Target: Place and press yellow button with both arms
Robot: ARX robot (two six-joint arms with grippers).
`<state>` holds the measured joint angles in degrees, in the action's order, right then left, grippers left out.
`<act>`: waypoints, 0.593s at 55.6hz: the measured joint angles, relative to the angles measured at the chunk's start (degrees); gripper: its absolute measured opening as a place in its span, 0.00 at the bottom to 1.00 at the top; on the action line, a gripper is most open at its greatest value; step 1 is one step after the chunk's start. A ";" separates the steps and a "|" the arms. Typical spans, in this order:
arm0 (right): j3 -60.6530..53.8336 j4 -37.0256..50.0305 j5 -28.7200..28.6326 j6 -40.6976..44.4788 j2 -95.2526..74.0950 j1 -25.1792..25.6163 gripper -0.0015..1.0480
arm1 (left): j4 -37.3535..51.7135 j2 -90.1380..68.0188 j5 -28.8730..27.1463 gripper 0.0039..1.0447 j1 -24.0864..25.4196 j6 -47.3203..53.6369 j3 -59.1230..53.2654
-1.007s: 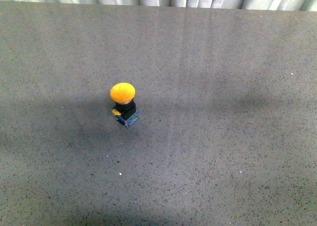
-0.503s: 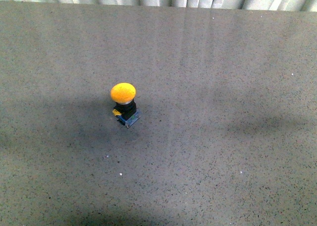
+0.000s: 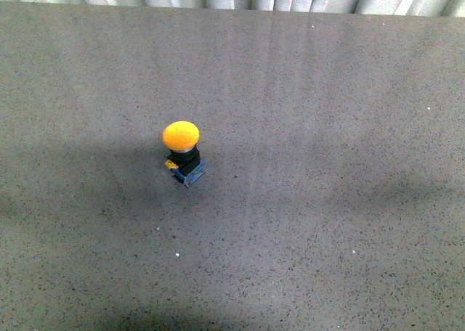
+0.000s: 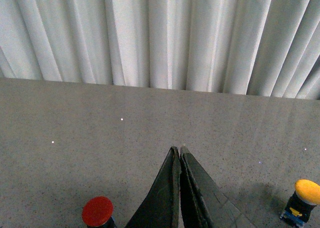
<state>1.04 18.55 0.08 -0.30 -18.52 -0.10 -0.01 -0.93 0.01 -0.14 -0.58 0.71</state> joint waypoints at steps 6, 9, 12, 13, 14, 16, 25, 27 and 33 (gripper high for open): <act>0.00 -2.69 -0.02 0.00 2.73 0.00 0.01 | 0.00 0.00 0.00 0.01 0.00 0.00 0.00; 0.00 -4.15 0.00 0.00 4.17 0.00 0.01 | 0.00 0.00 0.00 0.01 0.00 0.00 0.00; 0.00 -5.31 0.00 0.02 5.35 0.00 0.01 | 0.00 0.00 0.00 0.01 0.00 0.00 0.00; 0.00 -5.77 0.00 0.00 5.81 0.00 0.01 | 0.00 0.00 0.00 0.01 0.00 0.00 0.00; 0.00 -6.05 0.00 0.00 6.10 0.00 0.01 | 0.00 0.00 0.00 0.01 0.00 0.00 0.00; 0.00 -6.73 -0.02 0.00 6.75 0.00 0.01 | 0.00 0.00 0.00 0.01 0.00 0.00 0.00; 0.02 -15.98 -0.04 0.04 14.01 0.00 0.01 | 0.00 0.00 -0.02 0.01 0.00 0.00 0.00; 0.02 -17.88 0.02 0.07 16.52 0.00 0.01 | 0.00 0.00 -0.02 0.01 0.00 0.00 0.00; 0.02 -18.34 0.02 0.07 17.99 0.00 0.01 | 0.00 0.00 0.00 0.01 0.00 0.00 0.00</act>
<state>1.06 0.21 0.10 -0.23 -0.54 -0.10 -0.01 -0.93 0.01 -0.14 -0.58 0.71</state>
